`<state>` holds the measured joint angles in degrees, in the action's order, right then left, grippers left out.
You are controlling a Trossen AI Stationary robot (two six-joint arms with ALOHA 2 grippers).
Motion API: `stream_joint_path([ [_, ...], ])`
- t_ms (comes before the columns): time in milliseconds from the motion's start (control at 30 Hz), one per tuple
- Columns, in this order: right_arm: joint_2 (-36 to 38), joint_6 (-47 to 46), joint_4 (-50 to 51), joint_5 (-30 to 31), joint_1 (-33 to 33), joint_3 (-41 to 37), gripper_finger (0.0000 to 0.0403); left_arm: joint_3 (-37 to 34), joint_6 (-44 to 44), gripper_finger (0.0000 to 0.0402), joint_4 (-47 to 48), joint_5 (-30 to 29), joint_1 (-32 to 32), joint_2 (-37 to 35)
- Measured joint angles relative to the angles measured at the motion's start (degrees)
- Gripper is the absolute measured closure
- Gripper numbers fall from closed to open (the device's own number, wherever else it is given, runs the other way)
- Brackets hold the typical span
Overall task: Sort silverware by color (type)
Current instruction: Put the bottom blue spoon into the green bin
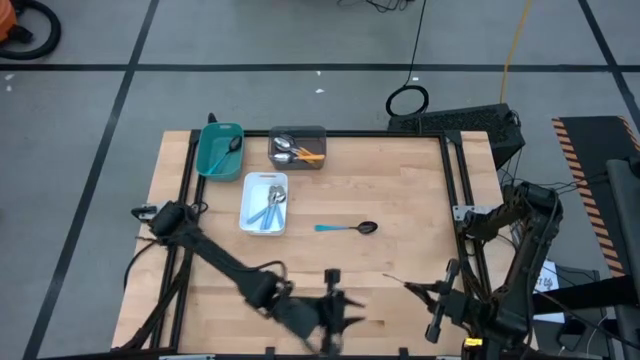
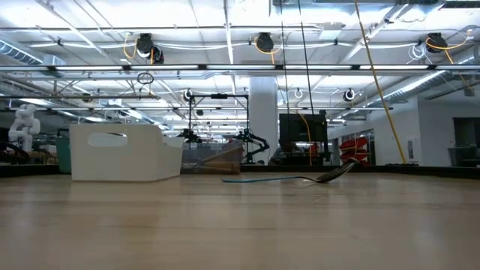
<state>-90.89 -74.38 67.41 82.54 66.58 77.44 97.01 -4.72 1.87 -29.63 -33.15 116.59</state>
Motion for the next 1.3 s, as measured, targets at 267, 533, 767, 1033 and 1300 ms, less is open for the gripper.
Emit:
stream_joint_path([
  [267,0.0,-9.2,2.6,-0.5,-0.5,-2.1,0.0402,0.1,9.5,0.0289,-0.6,-11.6,-5.4,-2.9],
  [533,1.5,11.5,-13.8,-8.9,-4.9,-2.1,0.0403,0.0,9.6,0.0289,-0.3,-14.2,-5.8,-3.2],
  [767,6.7,42.2,-32.4,-21.9,-10.2,-2.1,0.0403,0.0,10.2,0.0289,0.1,-14.5,-6.3,-4.2],
  [1033,10.9,51.9,-38.2,-19.7,-10.3,-7.4,0.0403,0.0,9.4,0.0289,1.2,-17.2,-9.1,-5.0],
  [1300,12.3,73.3,-82.6,-41.1,-18.6,-27.4,0.0403,0.0,8.3,0.0289,0.7,-23.7,-11.0,-5.0],
])
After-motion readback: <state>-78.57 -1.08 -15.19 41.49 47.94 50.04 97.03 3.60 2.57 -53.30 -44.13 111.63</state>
